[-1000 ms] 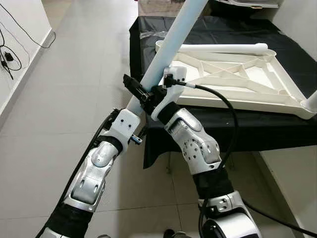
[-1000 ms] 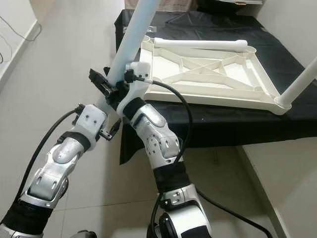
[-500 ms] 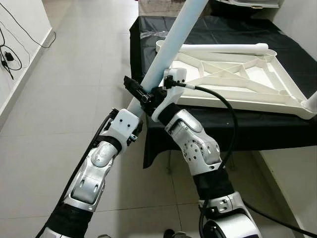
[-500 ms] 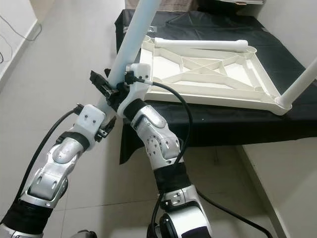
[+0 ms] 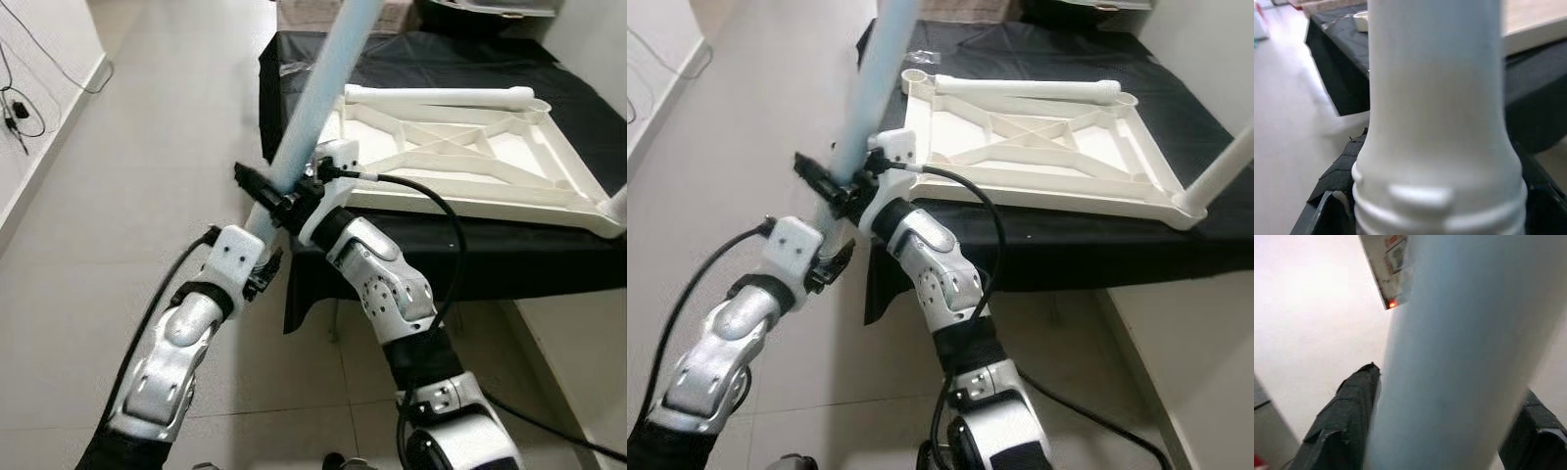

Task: Building children table

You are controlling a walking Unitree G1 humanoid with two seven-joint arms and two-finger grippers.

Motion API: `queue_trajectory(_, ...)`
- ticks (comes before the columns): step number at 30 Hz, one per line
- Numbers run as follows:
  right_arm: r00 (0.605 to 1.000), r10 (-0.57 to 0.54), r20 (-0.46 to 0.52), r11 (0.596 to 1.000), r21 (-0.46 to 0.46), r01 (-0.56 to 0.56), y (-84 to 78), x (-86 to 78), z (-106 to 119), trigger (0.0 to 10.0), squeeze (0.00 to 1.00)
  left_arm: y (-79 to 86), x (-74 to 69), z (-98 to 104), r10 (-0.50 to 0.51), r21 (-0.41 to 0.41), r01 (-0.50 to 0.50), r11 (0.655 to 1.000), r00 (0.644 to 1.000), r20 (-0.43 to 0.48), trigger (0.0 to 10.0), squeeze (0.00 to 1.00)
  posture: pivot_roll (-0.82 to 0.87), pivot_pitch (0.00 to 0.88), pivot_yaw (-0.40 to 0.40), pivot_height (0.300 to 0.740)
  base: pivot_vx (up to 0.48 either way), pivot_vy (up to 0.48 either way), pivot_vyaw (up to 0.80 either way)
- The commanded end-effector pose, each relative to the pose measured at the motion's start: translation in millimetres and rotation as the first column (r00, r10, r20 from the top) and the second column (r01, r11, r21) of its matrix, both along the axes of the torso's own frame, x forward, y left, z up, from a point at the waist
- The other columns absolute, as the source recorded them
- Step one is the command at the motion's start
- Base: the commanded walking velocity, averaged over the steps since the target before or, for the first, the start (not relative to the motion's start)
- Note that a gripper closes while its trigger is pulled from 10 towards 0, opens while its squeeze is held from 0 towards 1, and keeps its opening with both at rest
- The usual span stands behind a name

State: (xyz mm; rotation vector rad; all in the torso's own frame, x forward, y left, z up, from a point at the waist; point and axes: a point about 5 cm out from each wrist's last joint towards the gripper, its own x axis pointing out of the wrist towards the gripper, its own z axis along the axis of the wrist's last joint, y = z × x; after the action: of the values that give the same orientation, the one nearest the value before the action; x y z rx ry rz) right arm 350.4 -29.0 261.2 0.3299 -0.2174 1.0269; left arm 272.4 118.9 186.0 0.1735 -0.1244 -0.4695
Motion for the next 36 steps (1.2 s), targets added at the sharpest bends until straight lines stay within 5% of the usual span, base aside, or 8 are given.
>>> queue_trajectory(1,0.995,0.09,-0.032,0.996,0.013,-0.09,2.8,-0.2,-1.5,10.0,0.0,-12.2,-12.1,2.9,-0.127,-0.042,0.126,0.991,0.992,-0.019,10.0,0.0,0.07,0.167,-0.042,0.74,0.0,0.0,0.0)
queue_trajectory(4,0.966,0.253,-0.057,0.967,-0.007,-0.254,1.1,-0.3,-1.5,10.0,0.0,-15.6,-30.1,-0.3,-0.236,-0.107,0.227,0.968,0.968,-0.08,10.0,0.0,0.07,0.167,-0.042,0.74,0.0,0.0,0.0)
queue_trajectory(7,0.878,0.471,-0.087,0.882,0.016,-0.471,-4.3,-3.2,1.4,10.0,0.0,-18.1,-47.4,-5.5,-0.303,-0.152,0.283,0.947,0.943,-0.136,10.0,0.0,0.08,0.175,-0.046,0.74,0.0,0.0,0.0)
queue_trajectory(12,0.822,0.559,-0.105,0.829,0.072,-0.554,-7.5,-5.1,4.8,10.0,0.0,-18.3,-52.9,-7.6,-0.313,-0.151,0.292,0.945,0.938,-0.148,10.0,0.0,0.08,0.175,-0.046,0.74,0.0,0.0,0.0)
queue_trajectory(14,0.771,0.628,-0.107,0.777,0.124,-0.617,-10.3,-5.8,8.0,10.0,0.0,-18.1,-57.7,-9.0,-0.316,-0.159,0.291,0.943,0.934,-0.166,10.0,0.0,0.09,0.182,-0.052,0.74,0.0,0.0,0.0)
queue_trajectory(21,0.674,0.732,-0.101,0.682,0.104,-0.724,-13.0,-9.9,4.5,10.0,0.0,-20.4,-64.7,-5.7,-0.335,-0.246,0.284,0.927,0.921,-0.2,10.0,0.0,0.09,0.182,-0.052,0.74,0.0,0.0,0.0)
queue_trajectory(36,0.621,0.773,-0.133,0.623,-0.033,-0.782,-15.2,-13.6,-12.5,10.0,0.0,-24.0,-73.5,-5.8,-0.36,-0.294,0.286,0.912,0.903,-0.235,10.0,0.0,0.09,0.19,-0.051,0.74,0.0,0.0,0.0)
